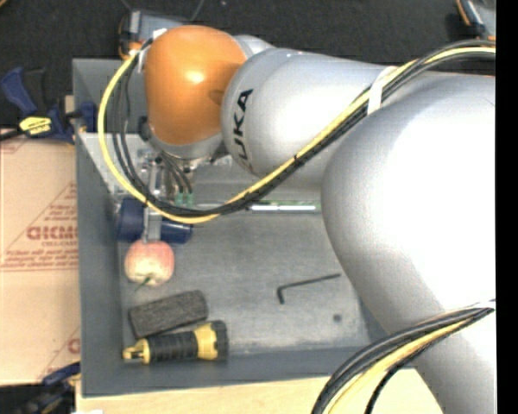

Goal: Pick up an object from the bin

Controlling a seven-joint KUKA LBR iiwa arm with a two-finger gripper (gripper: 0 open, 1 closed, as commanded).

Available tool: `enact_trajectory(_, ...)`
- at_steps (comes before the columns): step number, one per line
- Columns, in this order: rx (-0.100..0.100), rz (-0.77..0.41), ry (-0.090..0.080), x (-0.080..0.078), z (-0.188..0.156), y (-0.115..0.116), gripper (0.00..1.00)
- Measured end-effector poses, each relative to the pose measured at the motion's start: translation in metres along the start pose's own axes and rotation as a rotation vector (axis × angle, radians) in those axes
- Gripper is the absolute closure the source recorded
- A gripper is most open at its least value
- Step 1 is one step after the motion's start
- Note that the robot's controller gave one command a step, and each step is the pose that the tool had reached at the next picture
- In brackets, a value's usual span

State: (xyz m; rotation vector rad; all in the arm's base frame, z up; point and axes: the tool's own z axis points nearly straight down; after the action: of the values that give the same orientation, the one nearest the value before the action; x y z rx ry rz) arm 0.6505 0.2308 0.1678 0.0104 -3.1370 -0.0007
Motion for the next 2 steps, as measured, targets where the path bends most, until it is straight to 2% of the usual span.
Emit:
enact_trajectory(1,-0.002,0.004,-0.008,-0.002,-0.006,-0.001,0.00)
enact_trajectory(2,-0.011,0.079,-0.017,-0.001,0.077,-0.041,0.00)
